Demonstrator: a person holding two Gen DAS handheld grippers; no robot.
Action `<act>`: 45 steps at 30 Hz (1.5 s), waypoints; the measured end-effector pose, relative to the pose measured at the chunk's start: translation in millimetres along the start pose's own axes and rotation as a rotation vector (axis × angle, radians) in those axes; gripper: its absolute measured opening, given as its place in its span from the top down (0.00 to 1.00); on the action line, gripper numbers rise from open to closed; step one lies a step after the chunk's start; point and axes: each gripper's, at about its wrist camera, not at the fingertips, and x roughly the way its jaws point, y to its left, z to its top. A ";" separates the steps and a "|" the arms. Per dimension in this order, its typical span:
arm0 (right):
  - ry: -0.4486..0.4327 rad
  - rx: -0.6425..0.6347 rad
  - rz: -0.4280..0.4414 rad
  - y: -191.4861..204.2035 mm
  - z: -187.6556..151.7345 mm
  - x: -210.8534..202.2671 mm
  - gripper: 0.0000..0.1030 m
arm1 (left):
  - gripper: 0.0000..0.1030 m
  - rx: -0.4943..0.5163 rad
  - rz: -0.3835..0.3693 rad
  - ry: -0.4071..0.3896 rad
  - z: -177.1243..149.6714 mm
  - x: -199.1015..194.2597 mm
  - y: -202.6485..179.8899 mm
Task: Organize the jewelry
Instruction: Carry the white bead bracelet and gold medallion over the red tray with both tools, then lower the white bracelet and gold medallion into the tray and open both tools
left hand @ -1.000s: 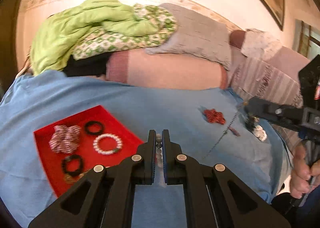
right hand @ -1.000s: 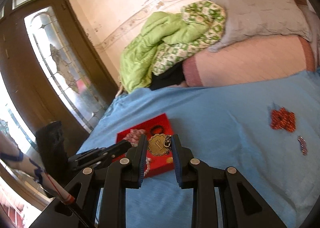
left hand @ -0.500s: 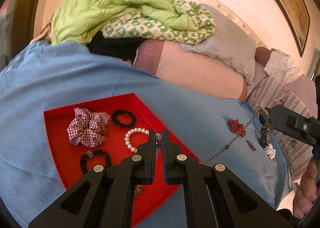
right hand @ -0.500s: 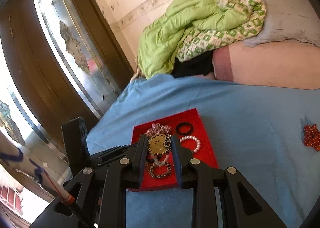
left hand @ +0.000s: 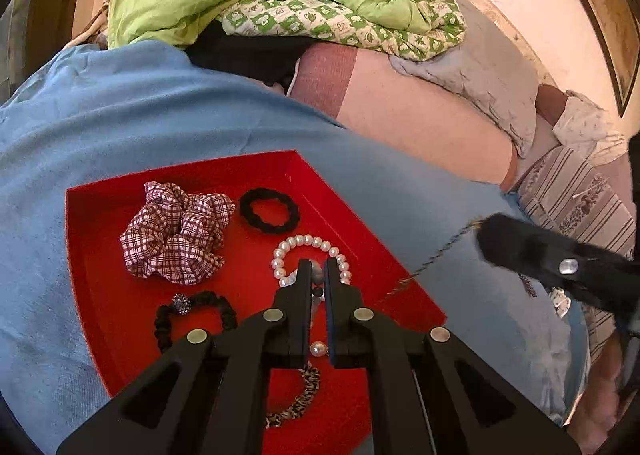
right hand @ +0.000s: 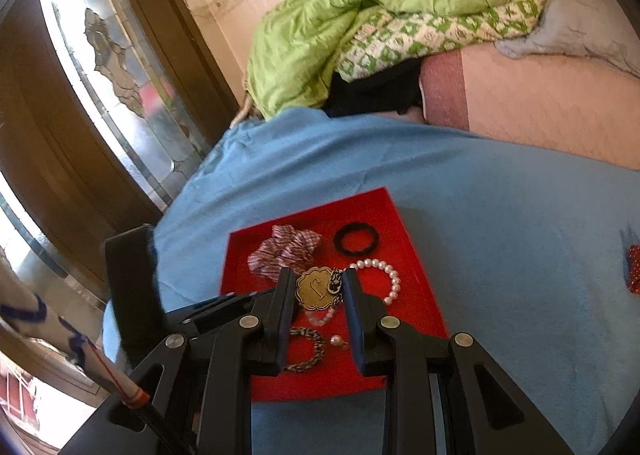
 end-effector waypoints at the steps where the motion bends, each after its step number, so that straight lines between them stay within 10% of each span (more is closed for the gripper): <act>1: 0.008 0.006 -0.003 -1.9 -0.9 4.2 0.75 | 0.95 0.002 0.006 0.001 -0.2 0.3 0.4; 45: 0.214 0.052 -0.135 -48.1 -48.3 83.5 0.74 | 0.95 0.112 0.244 0.050 -11.9 12.8 2.1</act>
